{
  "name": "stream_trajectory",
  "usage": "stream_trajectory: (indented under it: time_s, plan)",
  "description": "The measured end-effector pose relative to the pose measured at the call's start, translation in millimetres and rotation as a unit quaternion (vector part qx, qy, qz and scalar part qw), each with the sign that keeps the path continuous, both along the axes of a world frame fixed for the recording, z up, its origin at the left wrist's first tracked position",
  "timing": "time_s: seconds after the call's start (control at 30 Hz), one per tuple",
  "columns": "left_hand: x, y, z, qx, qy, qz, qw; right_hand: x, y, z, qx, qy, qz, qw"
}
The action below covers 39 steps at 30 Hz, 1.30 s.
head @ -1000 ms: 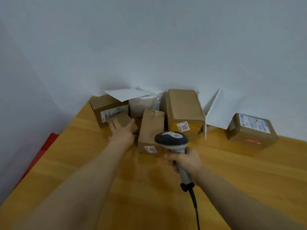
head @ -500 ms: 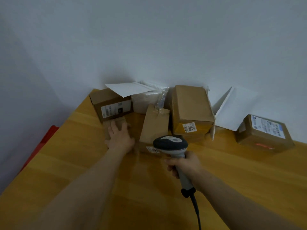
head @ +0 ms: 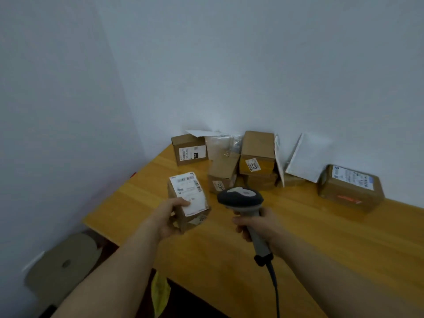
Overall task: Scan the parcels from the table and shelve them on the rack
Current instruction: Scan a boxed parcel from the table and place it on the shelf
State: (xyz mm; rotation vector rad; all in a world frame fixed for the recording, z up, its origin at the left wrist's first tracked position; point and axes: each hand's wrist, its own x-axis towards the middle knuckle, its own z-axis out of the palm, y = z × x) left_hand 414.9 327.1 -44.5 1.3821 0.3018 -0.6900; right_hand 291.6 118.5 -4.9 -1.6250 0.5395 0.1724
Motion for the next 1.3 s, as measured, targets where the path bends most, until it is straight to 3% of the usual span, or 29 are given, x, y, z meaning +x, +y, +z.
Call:
stream_trajectory:
  time_s: [0.23, 0.47, 0.87, 1.3]
  plan:
    - [-129.9, -2.3, 58.0, -0.072, -0.058, -0.048, 0.995, -116.5, -1.0, 45.1, 0.036, -0.08, -0.007, 0.996]
    - [-187.6, -29.9, 90.3, 0.036, -0.106, -0.097, 0.989, -191.1, -3.8, 79.8, 0.05, -0.103, 0.005, 0.993]
    - [-218.4, -52.5, 90.9, 0.155, -0.202, -0.038, 0.966, -253.7, -14.6, 99.7, 0.023, -0.093, -0.011, 0.995]
    - [-219.2, -61.6, 99.4, 0.168, -0.208, -0.041, 0.963, -261.3, -26.0, 106.7, 0.032, -0.107, -0.028, 0.993]
